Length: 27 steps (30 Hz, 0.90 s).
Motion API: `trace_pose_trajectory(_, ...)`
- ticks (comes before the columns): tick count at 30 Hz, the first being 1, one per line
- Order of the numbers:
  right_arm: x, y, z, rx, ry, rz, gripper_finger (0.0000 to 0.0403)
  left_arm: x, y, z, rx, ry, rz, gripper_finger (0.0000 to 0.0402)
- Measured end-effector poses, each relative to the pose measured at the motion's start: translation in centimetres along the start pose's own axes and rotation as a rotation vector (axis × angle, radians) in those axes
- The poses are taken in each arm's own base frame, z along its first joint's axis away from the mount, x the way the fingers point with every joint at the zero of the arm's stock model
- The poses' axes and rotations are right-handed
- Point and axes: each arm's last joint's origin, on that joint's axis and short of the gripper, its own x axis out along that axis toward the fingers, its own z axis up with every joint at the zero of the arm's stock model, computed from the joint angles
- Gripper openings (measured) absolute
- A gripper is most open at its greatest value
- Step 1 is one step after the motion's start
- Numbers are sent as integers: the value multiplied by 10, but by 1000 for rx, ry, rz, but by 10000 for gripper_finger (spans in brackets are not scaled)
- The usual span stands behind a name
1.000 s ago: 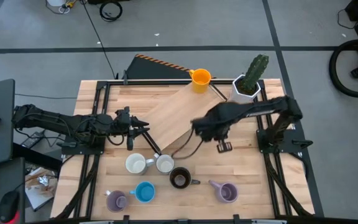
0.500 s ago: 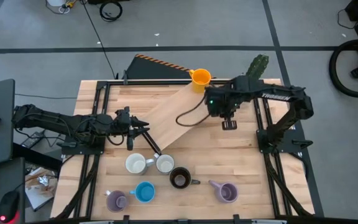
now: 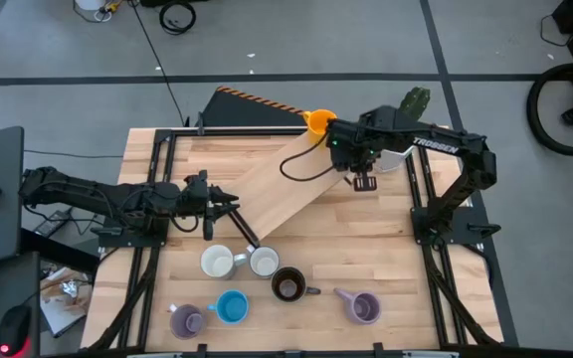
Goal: Place coffee mugs
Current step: Put the green mug on the shelf
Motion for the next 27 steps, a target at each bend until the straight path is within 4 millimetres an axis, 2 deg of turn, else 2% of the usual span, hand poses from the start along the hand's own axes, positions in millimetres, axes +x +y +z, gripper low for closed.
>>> trace_pose_trajectory(11,1,-4,4,-24,-53,-5,29,0,0,0,1,1,0,107)
trace_pose_trajectory(21,13,-8,13,-26,-2,-28,31,0,0,0,2,3,1,107)
trace_pose_trajectory(27,14,-8,14,-15,-4,-29,58,0,0,-1,3,6,1,107)
